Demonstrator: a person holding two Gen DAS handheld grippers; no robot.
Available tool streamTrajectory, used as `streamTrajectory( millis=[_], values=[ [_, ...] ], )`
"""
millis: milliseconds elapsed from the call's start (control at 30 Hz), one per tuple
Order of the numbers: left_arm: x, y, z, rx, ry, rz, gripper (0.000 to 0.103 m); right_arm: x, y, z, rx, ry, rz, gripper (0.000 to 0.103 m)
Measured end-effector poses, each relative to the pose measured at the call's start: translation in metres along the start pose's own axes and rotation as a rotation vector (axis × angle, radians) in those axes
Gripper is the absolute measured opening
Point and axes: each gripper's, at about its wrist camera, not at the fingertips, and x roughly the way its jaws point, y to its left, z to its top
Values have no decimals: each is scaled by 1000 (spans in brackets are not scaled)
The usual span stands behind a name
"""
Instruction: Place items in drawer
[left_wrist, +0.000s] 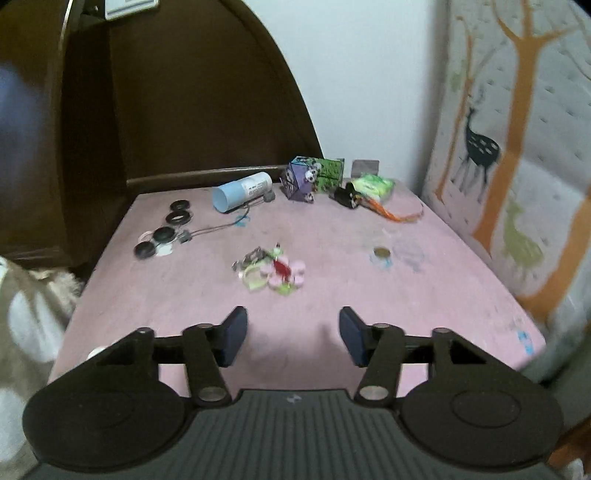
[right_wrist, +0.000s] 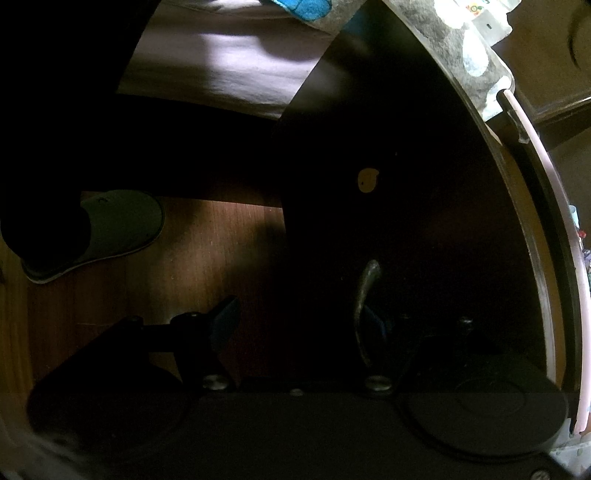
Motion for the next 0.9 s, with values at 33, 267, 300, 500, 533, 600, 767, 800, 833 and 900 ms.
streamTrajectory(
  millis=[33, 267, 300, 500, 533, 600, 767, 800, 833, 900],
  values=[
    [6, 0, 4, -7, -4, 3, 48, 0, 0, 0, 0, 0, 0, 72],
    [51, 0, 24, -59, -7, 40, 37, 0, 2, -1, -13, -2, -5, 72],
    [56, 0, 25, -68, -3, 48, 33, -1, 1, -1, -12, -2, -5, 72],
    [81, 8, 27, -118, 35, 75, 22, -1, 1, -3, -14, -5, -4, 72],
    [83, 9, 27, -121, 40, 78, 18, -1, 1, -3, -14, -6, -4, 72],
    [85, 11, 28, -113, 40, 74, 4, -1, 1, -3, -15, -7, -4, 72],
    [65, 13, 33, -92, 0, 70, 3, -1, 0, -4, -13, -6, -4, 72],
    [60, 14, 35, -92, -11, 65, 3, -1, 0, -4, -13, -6, -4, 72],
    [53, 15, 37, -91, -23, 64, 3, -2, 0, -4, -13, -5, -4, 72],
    [39, 19, 40, -97, -40, 58, 3, -2, 0, -4, -14, -5, -4, 72]
  ],
)
